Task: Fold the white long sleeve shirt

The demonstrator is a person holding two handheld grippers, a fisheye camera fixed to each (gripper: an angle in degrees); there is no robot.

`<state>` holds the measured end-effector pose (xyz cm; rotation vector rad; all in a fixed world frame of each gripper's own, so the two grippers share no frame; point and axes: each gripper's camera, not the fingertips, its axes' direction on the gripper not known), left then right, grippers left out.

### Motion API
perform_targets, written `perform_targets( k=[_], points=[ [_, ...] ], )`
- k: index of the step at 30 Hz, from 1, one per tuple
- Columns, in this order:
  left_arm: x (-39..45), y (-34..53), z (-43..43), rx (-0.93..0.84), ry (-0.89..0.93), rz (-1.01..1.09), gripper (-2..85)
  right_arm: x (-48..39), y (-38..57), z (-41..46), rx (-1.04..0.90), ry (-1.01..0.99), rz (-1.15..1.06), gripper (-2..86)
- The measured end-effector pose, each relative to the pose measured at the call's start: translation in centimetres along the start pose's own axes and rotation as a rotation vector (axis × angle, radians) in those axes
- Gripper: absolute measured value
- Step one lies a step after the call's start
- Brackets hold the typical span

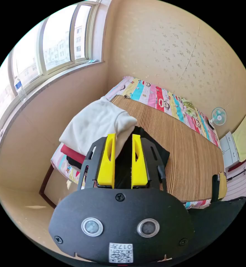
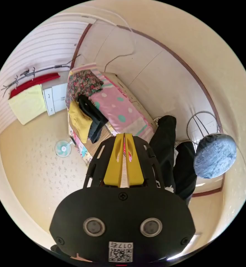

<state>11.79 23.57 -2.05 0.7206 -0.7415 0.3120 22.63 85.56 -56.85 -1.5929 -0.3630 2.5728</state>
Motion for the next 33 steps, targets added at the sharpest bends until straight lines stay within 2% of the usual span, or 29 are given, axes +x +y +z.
perform_targets(
  k=[3, 5, 6, 7, 9, 12, 14, 15, 16, 17, 18, 20, 21, 23, 24, 26, 28, 29, 31, 32, 33],
  points=[
    [-2.1, -3.5, 3.8, -0.080, 0.030, 0.009, 11.8, 5.2, 2.0, -1.6, 0.116, -0.204, 0.127, 0.3],
    [-3.2, -3.5, 10.3, -0.358, 0.017, 0.042, 12.8, 8.1, 3.6, -1.6, 0.176, -0.325, 0.199, 0.3],
    [-3.4, -3.1, 11.4, -0.402, 0.005, 0.064, 12.7, 9.8, 4.6, -1.3, 0.204, -0.395, 0.239, 0.3],
    [-3.7, -2.2, 11.8, -0.384, 0.031, 0.117, 12.6, 11.2, 5.4, -0.8, 0.223, -0.456, 0.269, 0.3],
    [-5.0, -0.9, 11.6, -0.314, 0.089, 0.068, 11.8, 13.2, 6.1, -0.1, 0.234, -0.535, 0.286, 0.3],
    [-8.8, 0.4, 11.0, -0.269, 0.237, -0.146, 10.4, 16.1, 6.1, -0.3, 0.235, -0.585, 0.237, 0.3],
    [-12.5, 1.2, 10.3, -0.224, 0.462, -0.344, 6.8, 18.1, 6.1, -1.4, 0.257, -0.555, 0.202, 0.3],
    [-13.2, 1.3, 10.0, -0.192, 0.542, -0.374, 6.3, 19.6, 6.2, -2.1, 0.279, -0.538, 0.187, 0.3],
    [-14.0, 1.2, 9.0, -0.102, 0.722, -0.356, 5.2, 21.4, 6.6, -2.7, 0.315, -0.539, 0.215, 0.3],
    [-13.9, 0.6, 7.6, -0.032, 0.862, -0.275, 5.0, 22.2, 6.9, -2.8, 0.345, -0.554, 0.239, 0.3],
    [-13.5, 0.2, 6.8, -0.006, 0.922, -0.228, 4.9, 23.5, 7.4, -2.5, 0.400, -0.614, 0.257, 0.4],
    [-10.1, -1.4, 2.5, 0.125, 1.160, 0.000, 4.8, 23.9, 7.0, -1.0, 0.396, -0.725, 0.198, 0.4],
    [-8.9, -1.7, 1.2, 0.157, 1.219, 0.067, 4.7, 22.9, 6.5, 0.4, 0.363, -0.755, 0.115, 0.4],
    [-2.7, -2.3, -3.9, 0.255, 1.423, 0.355, 4.5, 20.2, 6.2, 3.7, 0.291, -0.719, -0.015, 0.4],
    [-1.0, -2.2, -5.2, 0.289, 1.480, 0.421, 4.5, 18.0, 6.4, 6.9, 0.223, -0.680, -0.088, 0.4],
    [5.2, -1.2, -8.8, 0.413, 1.768, 0.625, 4.5, 14.8, 7.8, 13.1, 0.100, -0.685, -0.187, 0.4],
    [9.5, -0.3, -10.6, 0.474, 2.025, 0.724, 4.4, 10.7, 11.9, 22.8, -0.132, -0.792, -0.319, 0.4],
    [12.0, 0.3, -11.5, 0.518, 2.150, 0.745, 4.4, 9.6, 13.6, 25.3, -0.205, -0.816, -0.354, 0.4],
    [15.7, 1.1, -11.7, 0.533, 2.279, 0.672, 4.5, 5.8, 22.3, 33.7, -0.494, -0.868, -0.534, 0.6],
    [18.1, 1.5, -11.1, 0.484, 2.350, 0.585, 4.6, 5.0, 24.9, 35.4, -0.573, -0.878, -0.590, 0.7],
    [19.5, 1.7, -10.7, 0.447, 2.385, 0.542, 4.6, 3.7, 30.6, 38.1, -0.734, -0.896, -0.713, 0.9]
  ],
)
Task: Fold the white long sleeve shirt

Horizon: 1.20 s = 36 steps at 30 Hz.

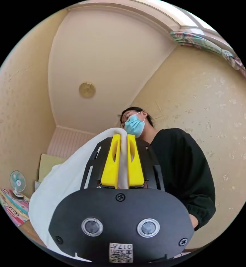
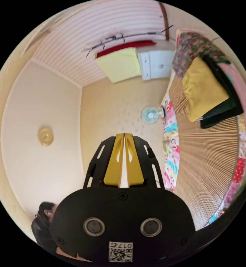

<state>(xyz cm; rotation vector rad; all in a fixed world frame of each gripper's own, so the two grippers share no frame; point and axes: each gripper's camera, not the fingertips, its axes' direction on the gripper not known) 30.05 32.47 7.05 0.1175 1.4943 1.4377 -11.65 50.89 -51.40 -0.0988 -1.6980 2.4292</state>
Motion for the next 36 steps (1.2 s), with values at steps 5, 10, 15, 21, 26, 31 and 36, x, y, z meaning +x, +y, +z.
perform_targets(
  k=[5, 10, 15, 21, 26, 31, 36],
  points=[
    [-8.4, 8.9, 4.9, 0.224, 0.180, -0.324, 4.6, -3.4, 13.2, 18.9, -0.603, -0.258, -0.322, 4.2],
    [-13.1, 16.6, 11.0, 0.275, 0.387, -0.493, 4.6, -4.6, 35.4, 28.7, -1.139, -0.098, -0.777, 21.7],
    [-16.2, 22.3, 15.3, 0.102, 0.288, -0.725, 4.7, 4.2, 51.8, 32.0, -1.427, 0.291, -1.053, 9.2],
    [-16.0, 21.2, 11.4, -0.104, -0.200, -0.768, 5.2, 9.0, 45.5, 28.9, -1.046, 0.426, -0.913, 7.0],
    [-12.4, 19.6, 11.7, -0.269, -0.606, -0.711, 1.4, 9.7, 43.3, 26.1, -0.768, 0.513, -0.948, 6.5],
    [-12.1, 24.1, 20.2, -0.598, -0.736, -0.680, 4.0, 13.9, 48.6, 29.1, -0.805, 0.686, -1.129, 6.4],
    [-13.9, 32.7, 29.7, -0.911, -0.726, -0.636, 8.6, 18.9, 51.7, 33.3, -0.858, 0.868, -1.253, 6.4]
  ],
)
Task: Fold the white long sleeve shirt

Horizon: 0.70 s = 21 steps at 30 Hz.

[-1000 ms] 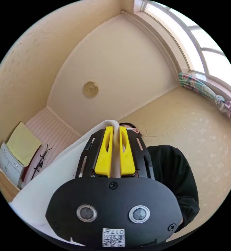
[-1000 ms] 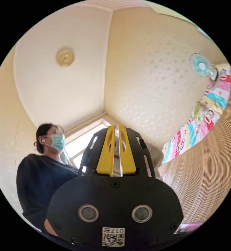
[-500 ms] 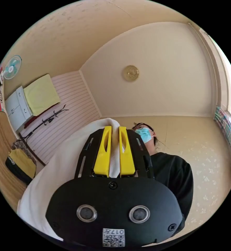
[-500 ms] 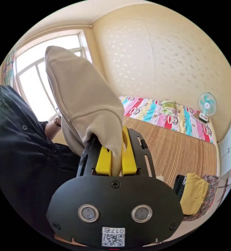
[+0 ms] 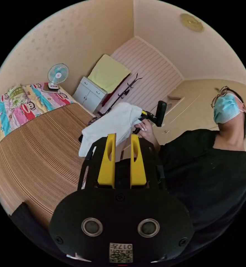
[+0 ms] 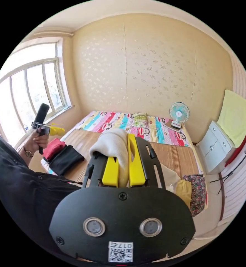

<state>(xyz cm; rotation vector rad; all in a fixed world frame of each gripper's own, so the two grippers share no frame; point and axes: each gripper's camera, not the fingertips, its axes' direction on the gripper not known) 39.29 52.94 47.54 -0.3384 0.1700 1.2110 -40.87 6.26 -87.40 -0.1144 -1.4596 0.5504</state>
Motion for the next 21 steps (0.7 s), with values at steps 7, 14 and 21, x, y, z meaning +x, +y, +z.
perform_targets(
  k=[7, 14, 21],
  points=[
    [5.9, -0.9, 8.2, -0.023, -0.322, 0.044, 18.0, 1.0, -1.5, 1.5, 0.039, -0.034, 0.056, 6.4],
    [7.8, 0.3, 8.4, 0.087, -0.546, 0.002, 4.9, 2.7, 0.4, 3.2, 0.064, -0.204, 0.149, 6.4],
    [10.5, 1.4, -0.9, 0.420, -0.398, 0.070, 0.4, 5.7, 5.9, 4.7, -0.007, -0.343, -0.042, 6.9]
  ],
)
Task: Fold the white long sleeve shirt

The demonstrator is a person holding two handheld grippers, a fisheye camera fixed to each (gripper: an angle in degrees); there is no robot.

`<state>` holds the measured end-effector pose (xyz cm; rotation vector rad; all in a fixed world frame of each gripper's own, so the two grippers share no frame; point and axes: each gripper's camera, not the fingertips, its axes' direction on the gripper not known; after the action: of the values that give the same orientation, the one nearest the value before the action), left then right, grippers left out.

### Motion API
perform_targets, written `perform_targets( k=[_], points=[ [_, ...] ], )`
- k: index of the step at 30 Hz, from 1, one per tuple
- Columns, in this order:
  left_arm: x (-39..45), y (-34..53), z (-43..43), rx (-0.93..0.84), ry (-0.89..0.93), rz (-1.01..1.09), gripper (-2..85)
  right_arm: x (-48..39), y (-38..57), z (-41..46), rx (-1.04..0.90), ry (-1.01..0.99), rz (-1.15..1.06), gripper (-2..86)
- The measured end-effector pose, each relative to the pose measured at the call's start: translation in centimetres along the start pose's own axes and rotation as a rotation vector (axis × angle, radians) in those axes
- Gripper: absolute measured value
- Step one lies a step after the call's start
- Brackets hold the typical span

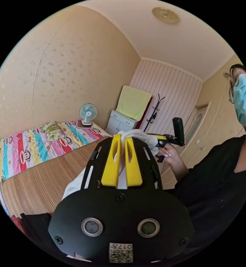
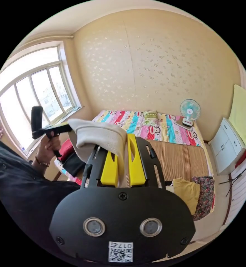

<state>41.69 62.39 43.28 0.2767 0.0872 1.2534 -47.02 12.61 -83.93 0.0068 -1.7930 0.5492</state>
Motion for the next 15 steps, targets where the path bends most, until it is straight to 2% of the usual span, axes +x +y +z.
perform_targets(
  k=[3, 7, 11, 15],
  points=[
    [0.5, -0.8, -2.5, 0.104, -0.064, 0.002, -0.1, 0.2, 3.3, -1.6, 0.093, -0.247, -0.133, 6.4],
    [1.5, -1.8, -5.6, 0.193, -0.036, 0.036, -0.3, 0.7, 8.7, -6.5, 0.336, -0.326, -0.270, 5.8],
    [2.8, -2.8, -8.6, 0.286, 0.035, 0.069, -0.3, 2.3, 12.7, -7.9, 0.412, -0.423, -0.299, 9.3],
    [4.8, -3.8, -10.3, 0.343, -0.036, 0.119, -0.3, 2.0, 16.8, -5.3, 0.420, -0.605, -0.312, 13.4]
  ],
)
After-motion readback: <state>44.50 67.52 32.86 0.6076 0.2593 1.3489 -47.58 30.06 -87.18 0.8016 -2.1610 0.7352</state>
